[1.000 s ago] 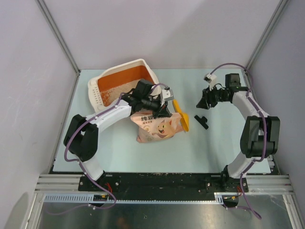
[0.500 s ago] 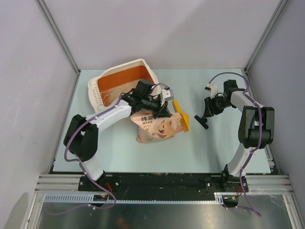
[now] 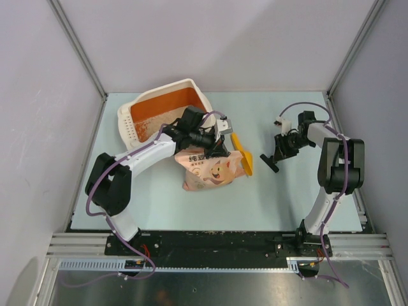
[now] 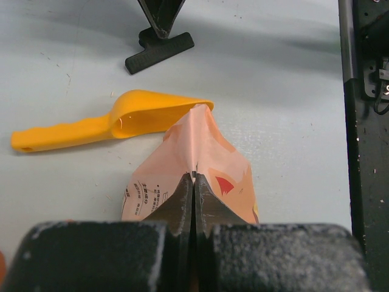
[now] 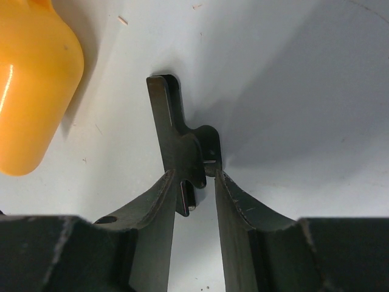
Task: Fill the litter box with clean litter
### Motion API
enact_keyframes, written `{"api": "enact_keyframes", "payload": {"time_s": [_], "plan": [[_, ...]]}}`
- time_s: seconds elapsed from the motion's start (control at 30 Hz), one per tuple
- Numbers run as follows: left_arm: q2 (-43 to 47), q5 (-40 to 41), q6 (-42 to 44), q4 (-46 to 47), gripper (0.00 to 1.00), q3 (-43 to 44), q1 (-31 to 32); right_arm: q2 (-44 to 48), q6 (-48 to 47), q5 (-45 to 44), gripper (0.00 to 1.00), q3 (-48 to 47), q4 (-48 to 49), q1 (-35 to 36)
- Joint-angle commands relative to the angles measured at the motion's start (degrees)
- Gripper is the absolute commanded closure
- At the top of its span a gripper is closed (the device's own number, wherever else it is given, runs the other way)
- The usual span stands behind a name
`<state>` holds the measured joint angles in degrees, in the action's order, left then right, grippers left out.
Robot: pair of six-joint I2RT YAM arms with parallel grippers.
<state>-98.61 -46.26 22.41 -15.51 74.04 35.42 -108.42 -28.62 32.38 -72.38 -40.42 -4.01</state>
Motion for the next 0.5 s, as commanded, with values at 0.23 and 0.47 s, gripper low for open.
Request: {"api": "enact_keyframes", "payload": {"time_s": [0.23, 0.47], "plan": [[0.0, -1.0, -1.4, 1.2, 1.0, 0.1, 0.8, -0.7, -0.5, 7.0, 0.89, 0.0, -0.8, -0.8], [-0.4, -1.1, -1.2, 1.2, 1.0, 0.4, 0.8, 8.0, -8.9, 9.5, 1.0, -1.8, -6.8, -0.7]]}}
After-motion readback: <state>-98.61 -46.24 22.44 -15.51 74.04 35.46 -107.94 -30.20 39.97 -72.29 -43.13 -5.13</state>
